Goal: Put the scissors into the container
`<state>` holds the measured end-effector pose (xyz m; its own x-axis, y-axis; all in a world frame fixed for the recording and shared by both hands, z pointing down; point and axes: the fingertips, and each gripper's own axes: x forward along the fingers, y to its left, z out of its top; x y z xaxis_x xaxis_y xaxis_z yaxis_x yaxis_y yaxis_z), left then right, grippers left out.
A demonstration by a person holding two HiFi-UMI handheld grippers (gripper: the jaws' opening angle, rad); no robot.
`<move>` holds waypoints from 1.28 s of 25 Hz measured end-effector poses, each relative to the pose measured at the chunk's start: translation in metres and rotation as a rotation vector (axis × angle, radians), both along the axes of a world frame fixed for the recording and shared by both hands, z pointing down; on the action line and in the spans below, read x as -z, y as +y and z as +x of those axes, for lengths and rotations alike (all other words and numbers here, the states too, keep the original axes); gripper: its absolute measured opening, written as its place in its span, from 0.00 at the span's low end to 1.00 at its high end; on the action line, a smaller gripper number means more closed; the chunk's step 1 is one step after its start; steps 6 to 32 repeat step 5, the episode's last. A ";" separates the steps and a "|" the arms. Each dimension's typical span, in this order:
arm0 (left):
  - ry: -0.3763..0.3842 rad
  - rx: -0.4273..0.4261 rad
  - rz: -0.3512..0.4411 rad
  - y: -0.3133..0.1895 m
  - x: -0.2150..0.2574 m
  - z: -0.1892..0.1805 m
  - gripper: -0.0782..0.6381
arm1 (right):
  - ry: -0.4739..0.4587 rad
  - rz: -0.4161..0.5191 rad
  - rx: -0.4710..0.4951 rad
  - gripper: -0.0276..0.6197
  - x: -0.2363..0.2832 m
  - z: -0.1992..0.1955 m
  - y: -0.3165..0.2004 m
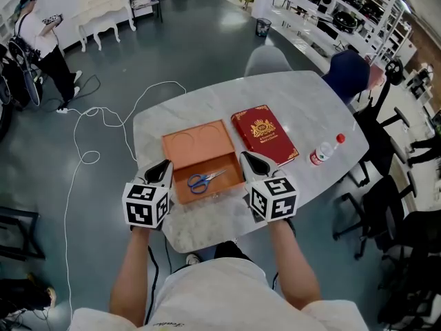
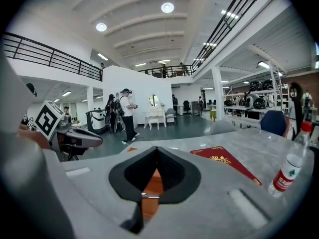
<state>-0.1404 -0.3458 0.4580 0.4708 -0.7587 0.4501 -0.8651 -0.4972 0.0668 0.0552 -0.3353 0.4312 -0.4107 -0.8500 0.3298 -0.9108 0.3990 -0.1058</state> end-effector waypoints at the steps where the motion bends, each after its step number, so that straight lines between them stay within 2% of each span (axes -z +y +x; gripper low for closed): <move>1: -0.002 0.001 -0.002 0.000 -0.001 0.000 0.15 | 0.000 0.000 0.001 0.05 0.000 0.000 0.000; 32: -0.008 0.007 -0.008 0.001 -0.003 0.000 0.15 | -0.001 0.000 0.007 0.05 -0.001 0.000 -0.001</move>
